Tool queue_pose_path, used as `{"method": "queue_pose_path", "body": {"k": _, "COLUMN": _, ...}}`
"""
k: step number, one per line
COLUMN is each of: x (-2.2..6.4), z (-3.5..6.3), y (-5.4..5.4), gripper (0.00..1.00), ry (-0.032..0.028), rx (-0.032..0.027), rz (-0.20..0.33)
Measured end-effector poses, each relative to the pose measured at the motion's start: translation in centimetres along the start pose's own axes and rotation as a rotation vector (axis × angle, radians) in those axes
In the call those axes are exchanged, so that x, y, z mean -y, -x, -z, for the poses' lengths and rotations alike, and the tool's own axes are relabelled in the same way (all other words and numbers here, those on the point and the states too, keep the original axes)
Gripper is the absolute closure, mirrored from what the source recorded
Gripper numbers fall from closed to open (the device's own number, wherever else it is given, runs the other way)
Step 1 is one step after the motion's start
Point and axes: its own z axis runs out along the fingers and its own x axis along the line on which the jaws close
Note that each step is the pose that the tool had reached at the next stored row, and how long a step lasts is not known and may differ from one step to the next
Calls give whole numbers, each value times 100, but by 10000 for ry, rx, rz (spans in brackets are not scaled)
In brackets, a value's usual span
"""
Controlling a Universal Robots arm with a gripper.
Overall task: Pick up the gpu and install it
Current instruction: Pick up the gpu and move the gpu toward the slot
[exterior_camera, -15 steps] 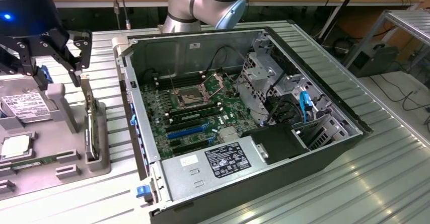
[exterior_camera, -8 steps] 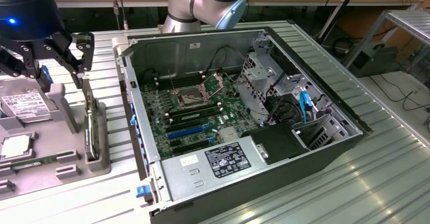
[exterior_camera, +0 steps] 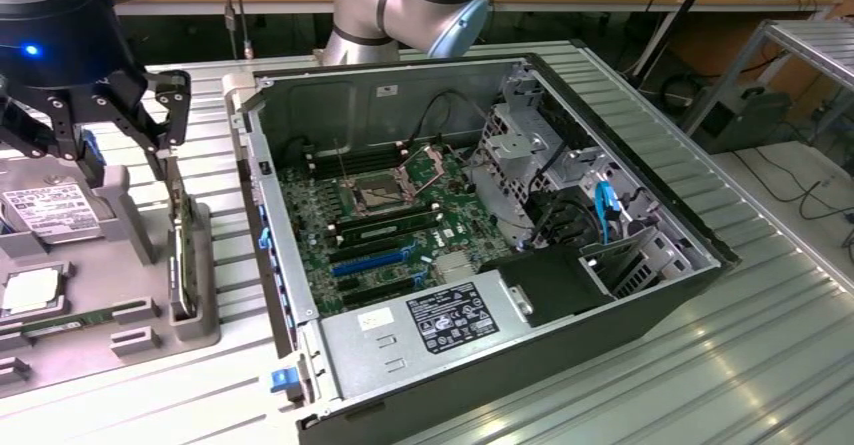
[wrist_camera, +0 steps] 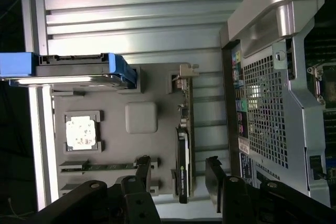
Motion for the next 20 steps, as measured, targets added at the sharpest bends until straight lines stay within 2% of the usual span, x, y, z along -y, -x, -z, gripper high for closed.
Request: {"method": "queue_pose_path", "body": {"k": 20, "x": 13, "z": -206, "y": -3, "gripper": 46, "ry": 0, "rx": 0, "rz": 0}}
